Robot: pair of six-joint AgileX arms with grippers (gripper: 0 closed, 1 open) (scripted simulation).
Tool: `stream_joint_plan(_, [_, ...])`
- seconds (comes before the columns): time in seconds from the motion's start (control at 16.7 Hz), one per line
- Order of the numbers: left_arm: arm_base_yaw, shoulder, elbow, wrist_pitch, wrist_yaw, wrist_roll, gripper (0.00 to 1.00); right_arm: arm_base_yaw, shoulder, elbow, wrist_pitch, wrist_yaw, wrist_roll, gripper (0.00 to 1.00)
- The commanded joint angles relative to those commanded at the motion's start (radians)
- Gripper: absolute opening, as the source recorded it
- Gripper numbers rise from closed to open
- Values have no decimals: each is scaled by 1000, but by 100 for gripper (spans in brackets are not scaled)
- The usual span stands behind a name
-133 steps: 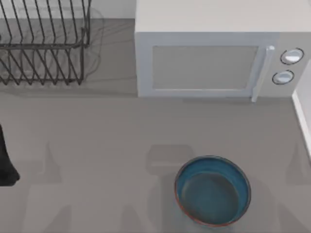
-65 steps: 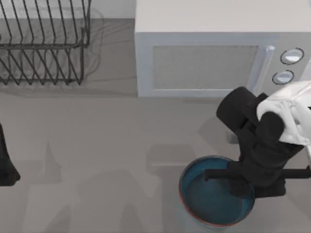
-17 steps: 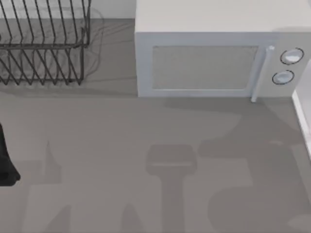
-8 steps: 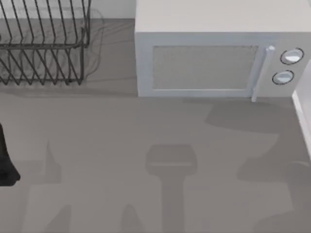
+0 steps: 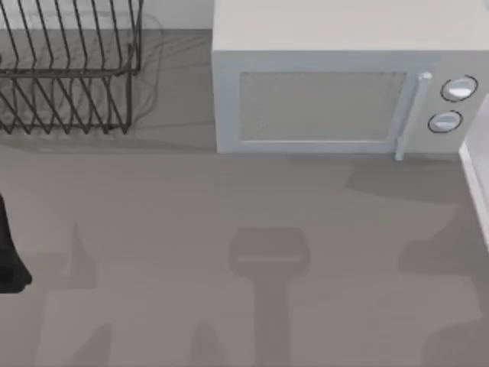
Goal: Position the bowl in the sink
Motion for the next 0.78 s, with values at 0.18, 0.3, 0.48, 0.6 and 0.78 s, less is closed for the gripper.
stream_joint_plan(0.18, [0,0,0,0,0,0,100,-6,172,-21,194,1,-2,0])
stream_joint_plan(0.3, [0,0,0,0,0,0,100,-8,299,-40,351,2,-5,0])
stream_joint_plan(0.48, [0,0,0,0,0,0,100,-5,467,-70,562,5,-8,0])
stream_joint_plan(0.6, [0,0,0,0,0,0,100,-2,549,-86,655,7,-8,0])
stream_joint_plan(0.78, [0,0,0,0,0,0,100,1,607,-97,715,9,-6,0])
